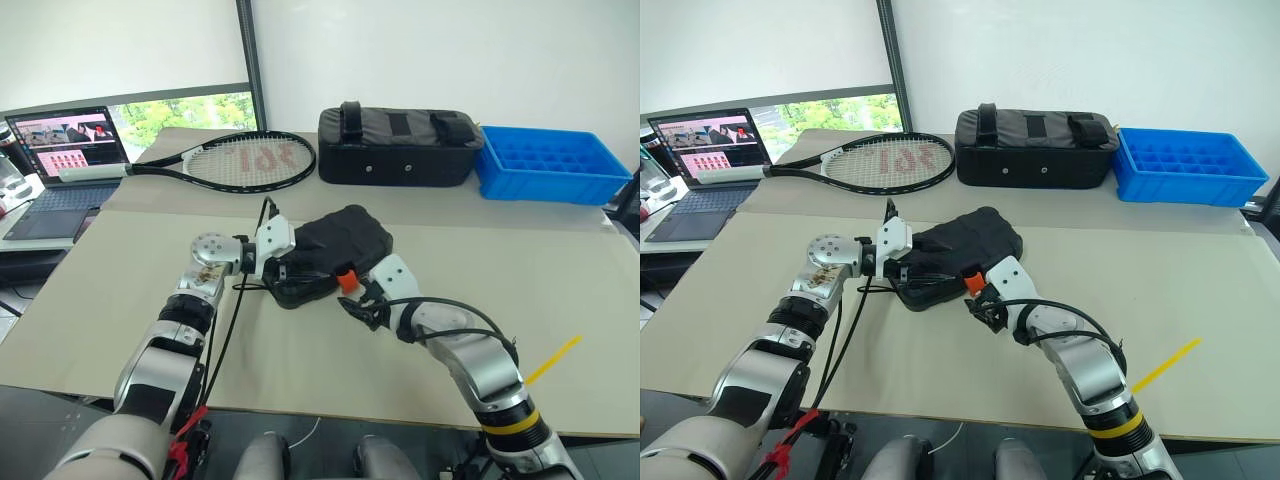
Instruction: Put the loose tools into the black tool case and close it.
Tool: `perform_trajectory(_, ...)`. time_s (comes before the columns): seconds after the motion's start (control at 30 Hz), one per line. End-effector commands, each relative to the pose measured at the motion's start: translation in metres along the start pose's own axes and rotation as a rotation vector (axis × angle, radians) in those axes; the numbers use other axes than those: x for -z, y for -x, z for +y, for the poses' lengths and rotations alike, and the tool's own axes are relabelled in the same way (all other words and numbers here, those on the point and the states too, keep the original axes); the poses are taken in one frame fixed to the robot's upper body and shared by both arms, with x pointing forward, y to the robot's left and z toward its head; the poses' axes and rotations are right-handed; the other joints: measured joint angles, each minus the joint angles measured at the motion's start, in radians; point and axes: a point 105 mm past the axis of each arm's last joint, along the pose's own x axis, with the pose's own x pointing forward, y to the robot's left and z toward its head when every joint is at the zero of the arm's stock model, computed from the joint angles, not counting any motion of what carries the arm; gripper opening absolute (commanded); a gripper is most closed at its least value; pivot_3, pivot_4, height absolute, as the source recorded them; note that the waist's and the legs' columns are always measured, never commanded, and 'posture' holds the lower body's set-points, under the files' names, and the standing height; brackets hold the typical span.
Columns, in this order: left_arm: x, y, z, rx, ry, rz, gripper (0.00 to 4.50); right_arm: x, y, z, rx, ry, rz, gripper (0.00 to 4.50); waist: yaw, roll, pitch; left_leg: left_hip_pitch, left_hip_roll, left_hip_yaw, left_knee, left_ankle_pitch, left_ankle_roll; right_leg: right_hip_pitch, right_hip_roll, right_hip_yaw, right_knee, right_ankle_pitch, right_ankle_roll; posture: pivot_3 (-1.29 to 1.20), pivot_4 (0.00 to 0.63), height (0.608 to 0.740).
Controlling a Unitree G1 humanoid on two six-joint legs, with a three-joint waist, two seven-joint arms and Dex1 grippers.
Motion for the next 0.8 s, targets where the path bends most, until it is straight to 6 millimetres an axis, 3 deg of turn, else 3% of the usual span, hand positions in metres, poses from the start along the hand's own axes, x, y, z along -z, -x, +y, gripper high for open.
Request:
perform_trajectory(0.03,0.018,0.004,0.000,-0.038,0.060,0.063,3.29,-0.011,0.002,-0.003,0.017,0.015,-0.039,1.53,-0.001,0.000,0.000,0.000,0.000,0.000,0.000,0.000,0.000,0.000,0.000,0.000,0.000,0.000,0.000,0.00,0.150,0.708)
perform_trajectory(0.07,0.018,0.004,0.000,-0.039,0.061,0.062,3.29,-0.011,0.001,-0.003,0.019,0.011,-0.039,1.24,-0.002,0.000,0.000,0.000,0.000,0.000,0.000,0.000,0.000,0.000,0.000,0.000,0.000,0.000,0.000,0.00,0.150,0.708)
perform_trajectory(0.8,0.021,0.004,-0.004,-0.033,0.079,0.059,3.29,-0.029,-0.016,-0.006,0.045,-0.006,-0.091,1.24,-0.020,-0.001,0.000,0.000,0.000,0.000,-0.001,0.000,0.000,-0.001,0.000,0.000,0.000,0.000,0.000,0.00,0.150,0.708)
